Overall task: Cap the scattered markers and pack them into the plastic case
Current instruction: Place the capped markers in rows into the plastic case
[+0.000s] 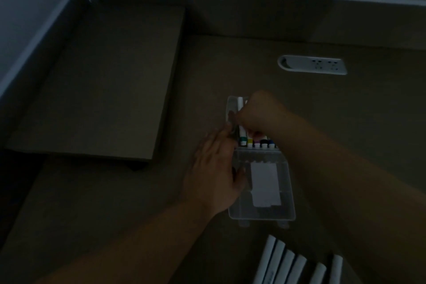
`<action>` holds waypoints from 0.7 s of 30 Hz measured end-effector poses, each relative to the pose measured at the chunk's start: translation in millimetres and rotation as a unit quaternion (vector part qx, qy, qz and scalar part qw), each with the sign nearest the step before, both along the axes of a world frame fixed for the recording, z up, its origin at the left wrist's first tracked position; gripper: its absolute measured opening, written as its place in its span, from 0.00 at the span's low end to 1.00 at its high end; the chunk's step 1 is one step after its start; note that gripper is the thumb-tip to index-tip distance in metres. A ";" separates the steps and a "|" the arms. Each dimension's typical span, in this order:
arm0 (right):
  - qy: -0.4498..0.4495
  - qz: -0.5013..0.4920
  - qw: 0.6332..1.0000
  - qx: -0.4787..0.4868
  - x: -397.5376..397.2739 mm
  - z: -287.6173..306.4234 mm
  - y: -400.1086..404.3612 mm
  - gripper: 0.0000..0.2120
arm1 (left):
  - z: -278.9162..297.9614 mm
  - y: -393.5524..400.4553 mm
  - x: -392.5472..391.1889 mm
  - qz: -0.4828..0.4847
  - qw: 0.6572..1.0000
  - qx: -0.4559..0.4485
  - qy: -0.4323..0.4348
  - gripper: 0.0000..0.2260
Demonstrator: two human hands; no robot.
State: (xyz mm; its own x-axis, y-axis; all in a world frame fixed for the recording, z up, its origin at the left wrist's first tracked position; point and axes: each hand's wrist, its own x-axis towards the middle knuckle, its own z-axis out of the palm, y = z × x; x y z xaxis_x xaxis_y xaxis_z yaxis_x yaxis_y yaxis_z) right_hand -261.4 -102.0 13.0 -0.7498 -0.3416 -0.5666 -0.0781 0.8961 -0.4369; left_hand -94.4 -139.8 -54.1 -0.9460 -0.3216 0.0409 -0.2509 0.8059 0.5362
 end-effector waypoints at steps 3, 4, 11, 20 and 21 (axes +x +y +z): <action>-0.055 0.002 0.998 0.031 -7.3 -2.5 -1.0 0.09 | -0.7 -0.6 -0.3 -0.004 1.000 0.007 -0.008 0.30; -0.071 0.004 0.997 0.037 -9.9 -2.3 -0.8 0.09 | -1.1 -0.8 -0.4 -0.004 1.000 0.011 -0.012 0.32; -0.048 0.100 0.989 0.098 -15.0 8.9 6.1 0.15 | 4.7 -1.7 0.2 -0.012 0.999 0.033 -0.033 0.34; -0.034 0.149 0.983 0.100 -15.0 10.5 7.3 0.13 | 2.8 -0.6 0.6 -0.005 0.999 0.032 -0.030 0.34; -0.028 0.152 0.983 0.099 -15.1 9.2 8.0 0.13 | 2.5 -0.4 0.7 -0.002 0.999 0.032 -0.031 0.34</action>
